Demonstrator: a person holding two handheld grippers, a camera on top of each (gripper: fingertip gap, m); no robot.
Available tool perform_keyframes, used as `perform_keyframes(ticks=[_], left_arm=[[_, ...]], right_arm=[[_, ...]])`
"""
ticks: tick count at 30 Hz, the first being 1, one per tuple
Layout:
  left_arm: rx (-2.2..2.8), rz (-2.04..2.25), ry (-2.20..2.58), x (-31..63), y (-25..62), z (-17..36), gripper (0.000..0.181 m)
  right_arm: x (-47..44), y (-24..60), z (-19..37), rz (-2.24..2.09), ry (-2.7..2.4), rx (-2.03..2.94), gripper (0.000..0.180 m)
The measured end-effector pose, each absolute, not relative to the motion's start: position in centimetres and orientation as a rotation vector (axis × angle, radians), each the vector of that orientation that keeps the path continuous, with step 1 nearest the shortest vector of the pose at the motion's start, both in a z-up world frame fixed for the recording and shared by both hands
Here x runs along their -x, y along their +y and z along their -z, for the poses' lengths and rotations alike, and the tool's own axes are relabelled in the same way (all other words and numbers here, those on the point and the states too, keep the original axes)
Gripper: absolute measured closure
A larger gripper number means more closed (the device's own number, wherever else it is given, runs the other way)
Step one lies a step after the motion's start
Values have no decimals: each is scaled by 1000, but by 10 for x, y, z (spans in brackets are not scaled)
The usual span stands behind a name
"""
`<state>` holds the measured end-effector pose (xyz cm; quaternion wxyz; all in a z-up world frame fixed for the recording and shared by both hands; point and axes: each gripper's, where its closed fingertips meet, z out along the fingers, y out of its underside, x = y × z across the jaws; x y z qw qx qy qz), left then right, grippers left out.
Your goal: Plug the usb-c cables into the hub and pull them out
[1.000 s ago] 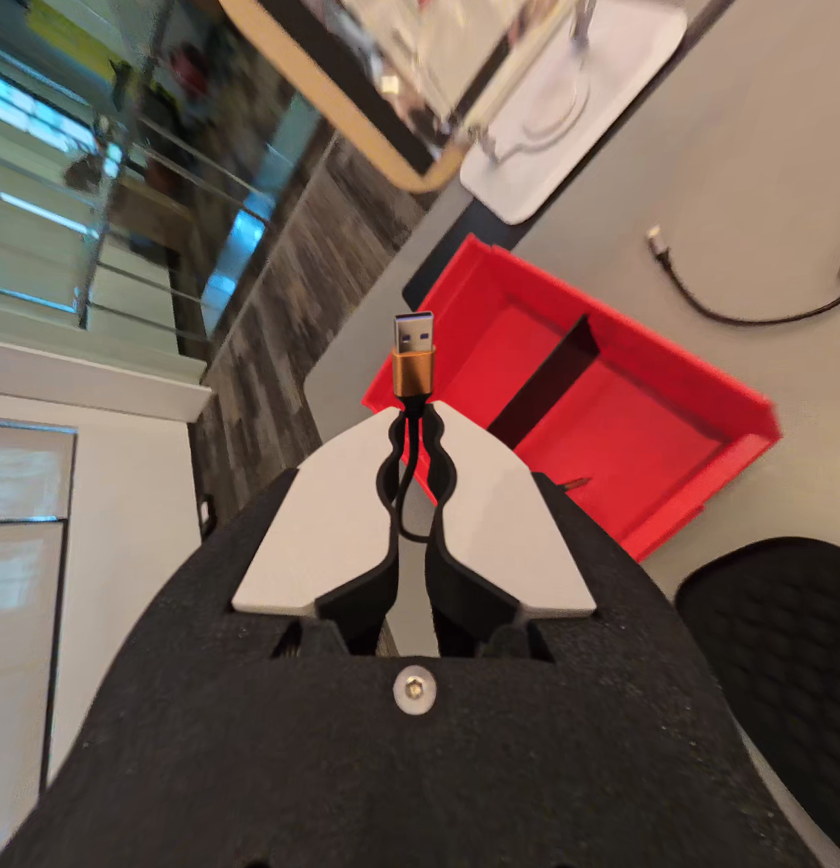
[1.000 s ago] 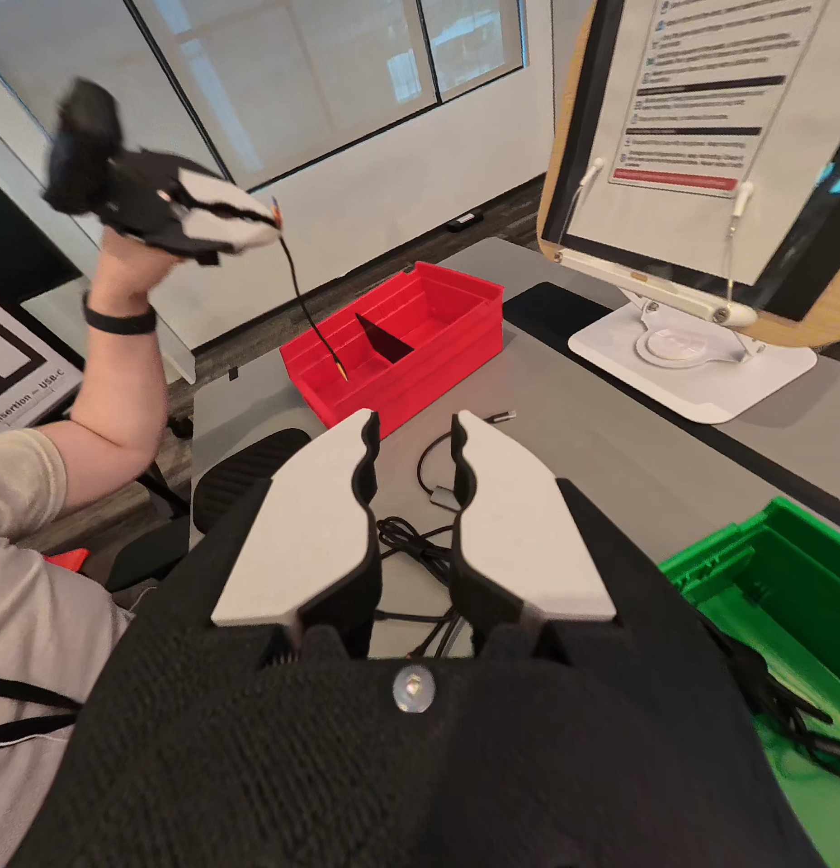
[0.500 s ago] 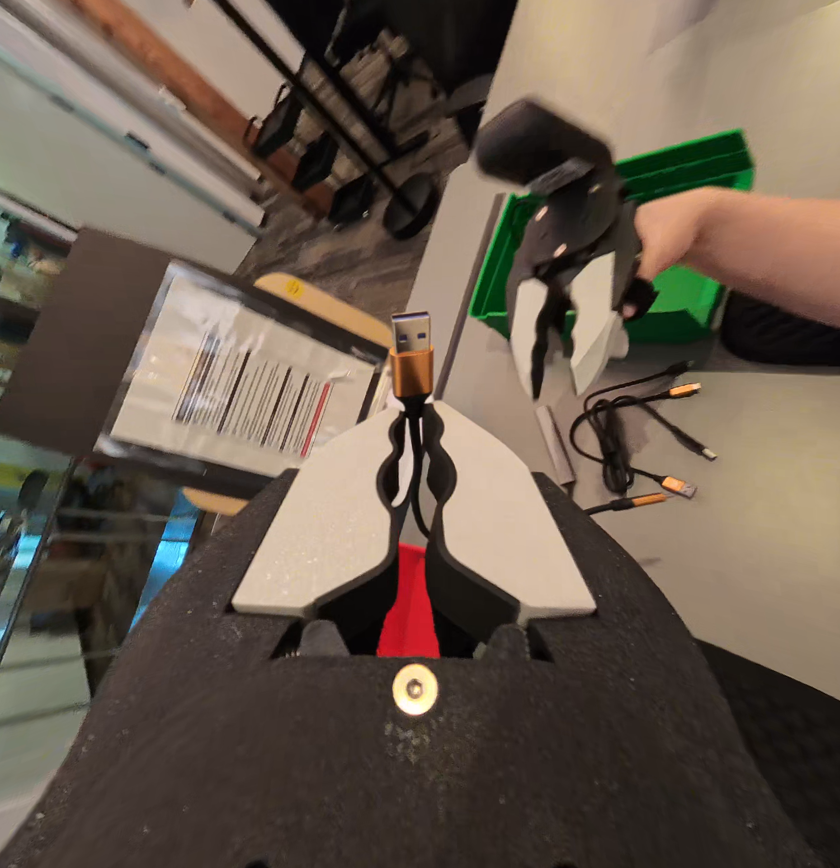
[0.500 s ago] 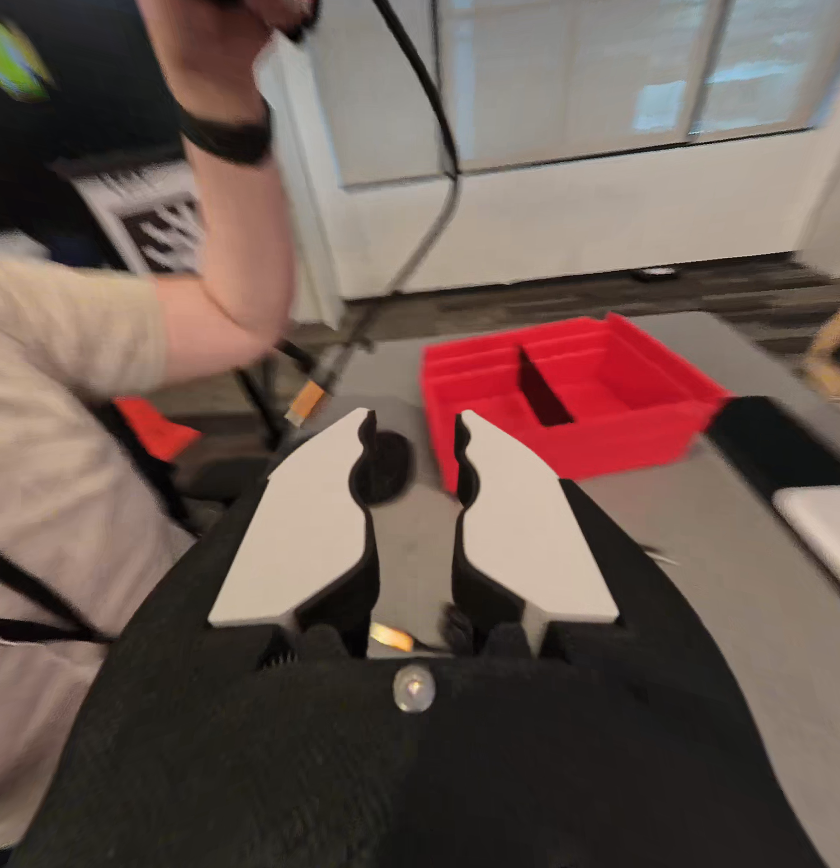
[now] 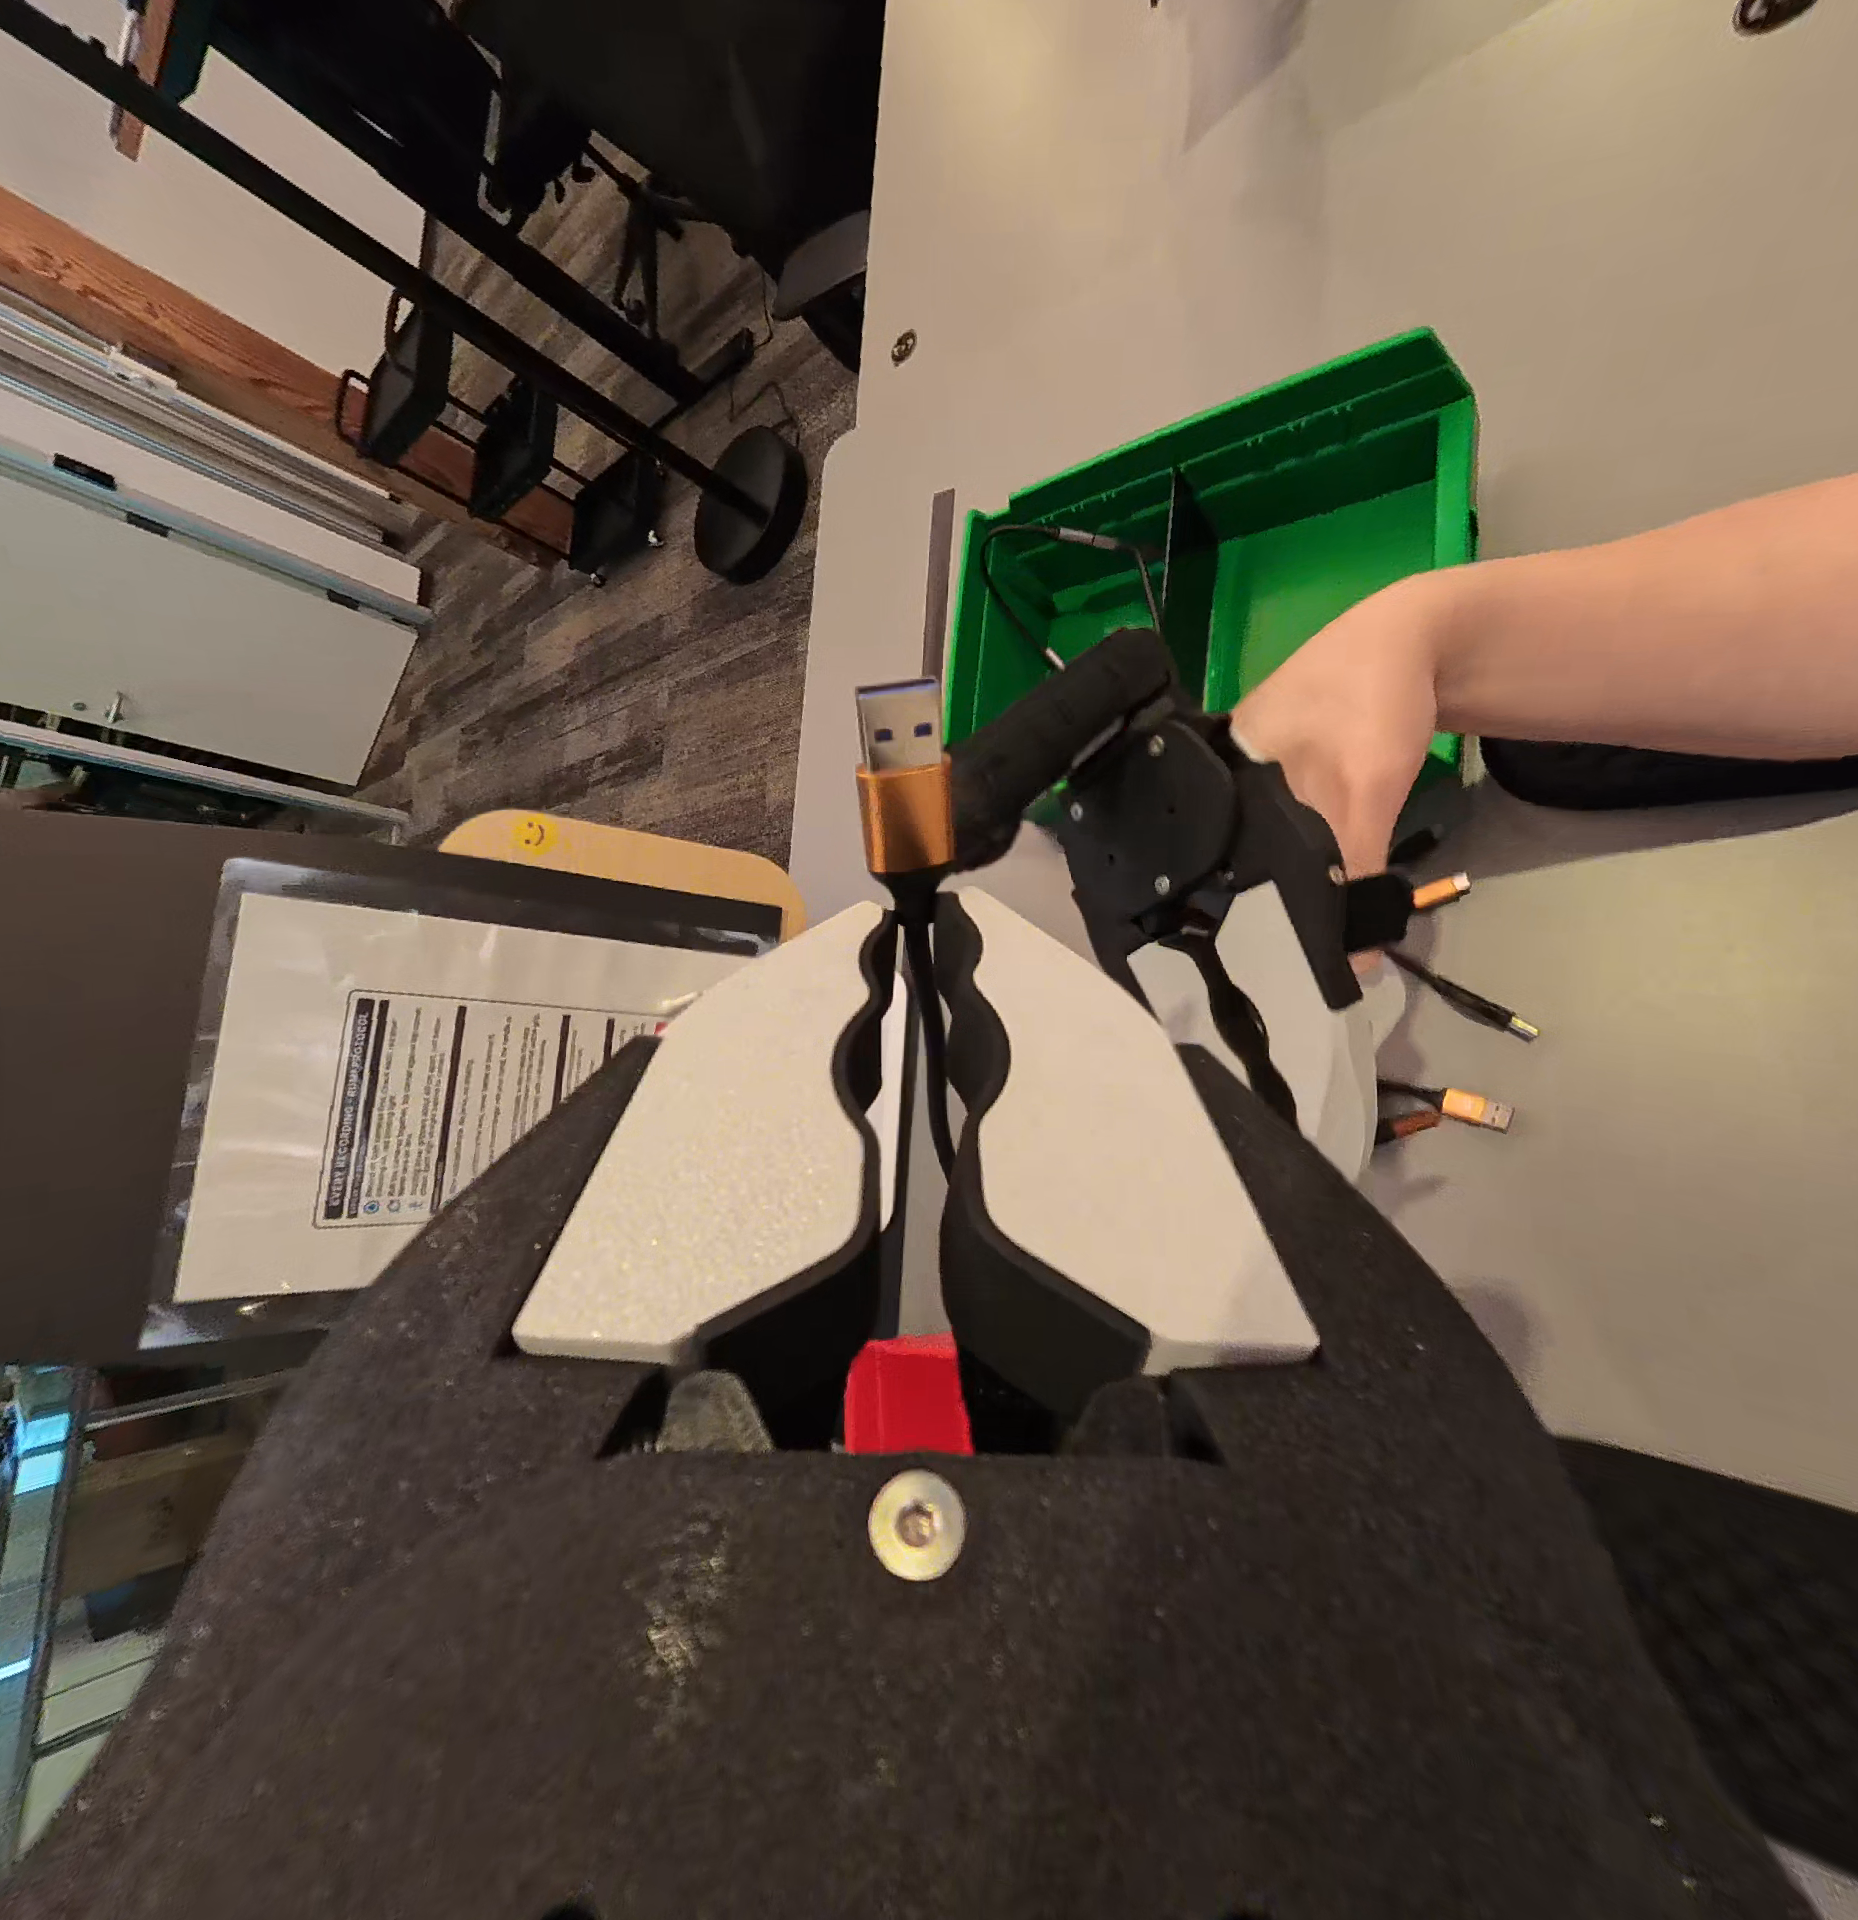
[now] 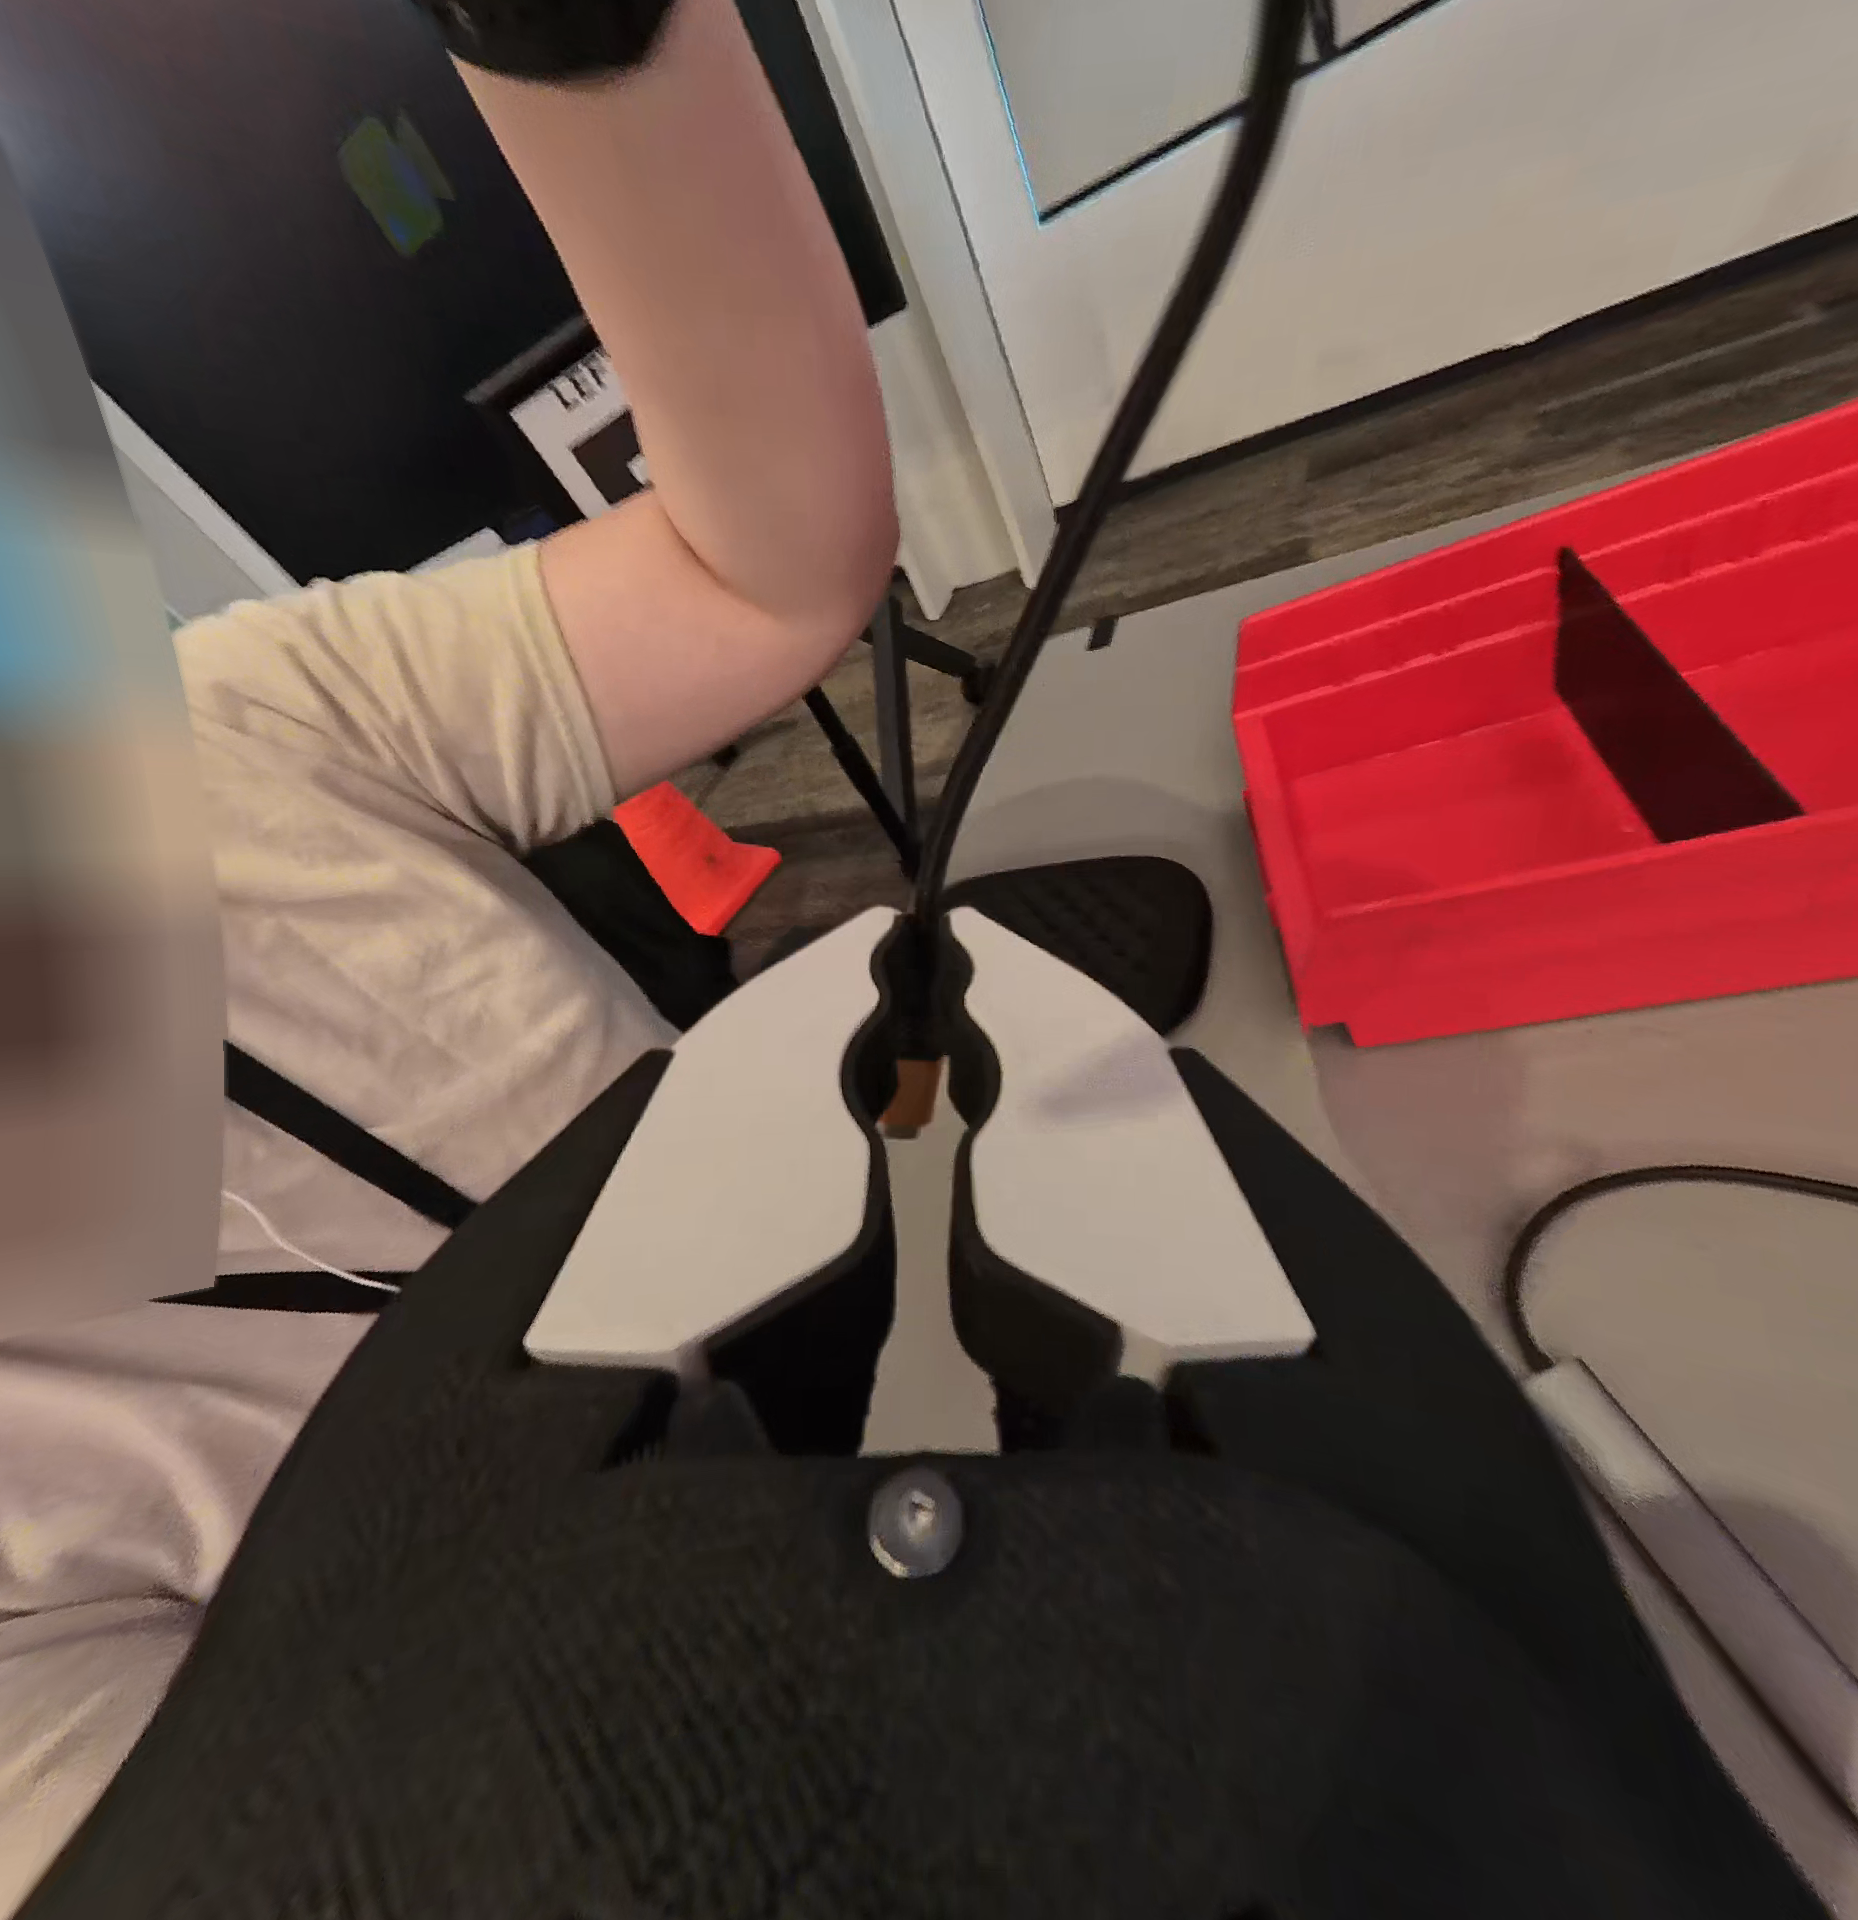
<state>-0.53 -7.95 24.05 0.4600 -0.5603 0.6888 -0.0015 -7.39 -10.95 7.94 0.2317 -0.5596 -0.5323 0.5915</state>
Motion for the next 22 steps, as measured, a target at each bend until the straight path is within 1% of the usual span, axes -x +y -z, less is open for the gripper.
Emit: perform_keyframes(ticks=[2,3,5,6,7,8,9,12,13,15,16,18,19,22], left_arm=[[1392,64,1672,-5,-78,-243,174],[1397,111,1656,-11,-79,-245,163],[1414,201,1590,-19,-80,-256,115],[1415,232,1536,-20,-79,-265,99],[1404,249,1471,-16,-77,-274,92],[1384,263,1395,-9,-75,-283,95],[1358,294,1315,-1,-74,-289,101],[1286,491,1078,26,-82,-286,130],[1274,576,996,35,-83,-279,135],[1279,791,883,45,-86,-256,134],[1297,914,864,46,-88,-242,131],[1335,1190,877,41,-95,-217,132],[1345,1338,890,36,-99,-209,128],[1346,1689,939,26,-106,-195,126]], right_arm=[[75,-107,-85,-1571,-1462,1469,175],[76,-105,-94,-1573,-1423,1411,175],[74,-97,-116,-1575,-1311,1310,175],[72,-89,-127,-1550,-1231,1259,175],[66,-84,-140,-1535,-1154,1190,175],[58,-80,-154,-1520,-1081,1104,175],[47,-77,-167,-1493,-1009,1020,175],[18,-76,-189,-1390,-909,871,175],[9,-81,-196,-1375,-898,803,175],[-4,-93,-207,-1341,-894,683,175],[-8,-100,-210,-1306,-902,622,175],[-12,-110,-212,-1200,-916,526,175],[-10,-113,-211,-1146,-936,509,175],[-6,-122,-208,-973,-972,434,175]])
